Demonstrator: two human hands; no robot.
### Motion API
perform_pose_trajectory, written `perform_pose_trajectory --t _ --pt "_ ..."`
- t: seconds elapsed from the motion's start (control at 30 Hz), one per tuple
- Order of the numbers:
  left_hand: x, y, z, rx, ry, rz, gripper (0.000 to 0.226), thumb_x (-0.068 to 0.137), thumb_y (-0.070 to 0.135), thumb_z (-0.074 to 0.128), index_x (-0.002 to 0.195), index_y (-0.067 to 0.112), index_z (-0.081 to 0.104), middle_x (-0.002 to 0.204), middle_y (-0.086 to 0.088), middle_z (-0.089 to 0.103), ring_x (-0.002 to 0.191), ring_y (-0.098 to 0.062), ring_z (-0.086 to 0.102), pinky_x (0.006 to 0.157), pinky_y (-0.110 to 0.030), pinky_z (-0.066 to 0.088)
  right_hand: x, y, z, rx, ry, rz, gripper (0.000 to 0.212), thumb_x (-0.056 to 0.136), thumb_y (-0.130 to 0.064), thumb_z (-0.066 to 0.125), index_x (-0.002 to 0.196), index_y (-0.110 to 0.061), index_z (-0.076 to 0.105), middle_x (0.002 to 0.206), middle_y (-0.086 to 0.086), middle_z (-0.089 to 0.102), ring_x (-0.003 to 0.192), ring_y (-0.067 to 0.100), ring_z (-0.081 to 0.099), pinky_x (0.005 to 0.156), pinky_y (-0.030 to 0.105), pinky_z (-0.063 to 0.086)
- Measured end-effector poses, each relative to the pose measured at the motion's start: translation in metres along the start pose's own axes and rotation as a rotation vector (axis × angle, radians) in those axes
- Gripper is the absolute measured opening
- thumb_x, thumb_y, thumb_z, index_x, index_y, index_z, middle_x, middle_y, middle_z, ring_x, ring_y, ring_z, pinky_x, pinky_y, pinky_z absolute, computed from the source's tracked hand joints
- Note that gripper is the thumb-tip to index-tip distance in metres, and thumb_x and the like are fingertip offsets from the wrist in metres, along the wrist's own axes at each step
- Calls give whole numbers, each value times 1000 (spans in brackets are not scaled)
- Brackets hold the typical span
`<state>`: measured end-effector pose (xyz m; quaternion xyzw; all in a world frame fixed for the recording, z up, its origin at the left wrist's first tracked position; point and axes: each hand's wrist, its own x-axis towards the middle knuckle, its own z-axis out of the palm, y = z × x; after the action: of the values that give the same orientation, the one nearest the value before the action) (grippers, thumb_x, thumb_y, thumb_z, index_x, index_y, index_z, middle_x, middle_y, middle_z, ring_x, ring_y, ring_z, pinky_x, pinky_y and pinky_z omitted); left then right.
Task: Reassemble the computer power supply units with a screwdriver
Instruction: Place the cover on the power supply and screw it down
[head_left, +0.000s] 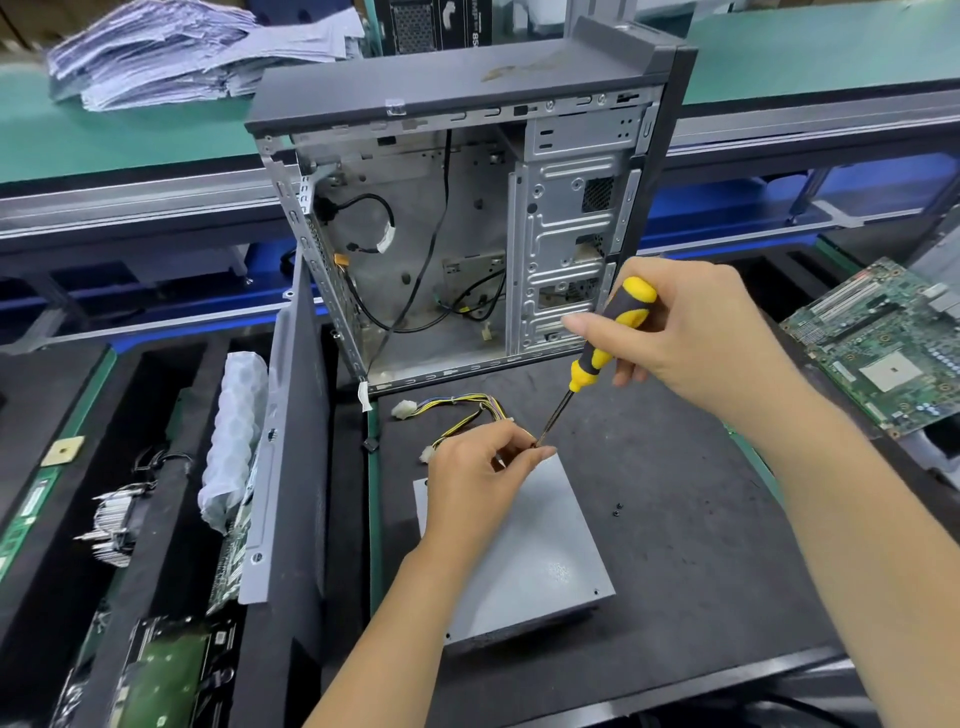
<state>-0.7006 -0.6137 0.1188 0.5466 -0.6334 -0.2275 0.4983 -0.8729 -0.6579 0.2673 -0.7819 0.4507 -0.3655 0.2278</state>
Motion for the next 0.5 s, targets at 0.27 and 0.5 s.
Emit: perform_pose_trajectory --t 0.27,0.5 --pt "-5 0 2 -66 27 -73 16 76 21 79 68 12 69 62 6 65 58 -18 58 57 -39 47 4 -7 11 -68 12 13 51 83 -41 68 67 -2 40 49 2 51 42 13 57 43 25 46" --pt "-5 -2 -7 -191 45 -214 25 75 11 82 61 23 65 59 7 64 54 -6 53 56 -21 45 8 6 -6 199 -279 98 15 84 -19 70 87 -11 57 76 2 71 67 15 71 62 24 56"
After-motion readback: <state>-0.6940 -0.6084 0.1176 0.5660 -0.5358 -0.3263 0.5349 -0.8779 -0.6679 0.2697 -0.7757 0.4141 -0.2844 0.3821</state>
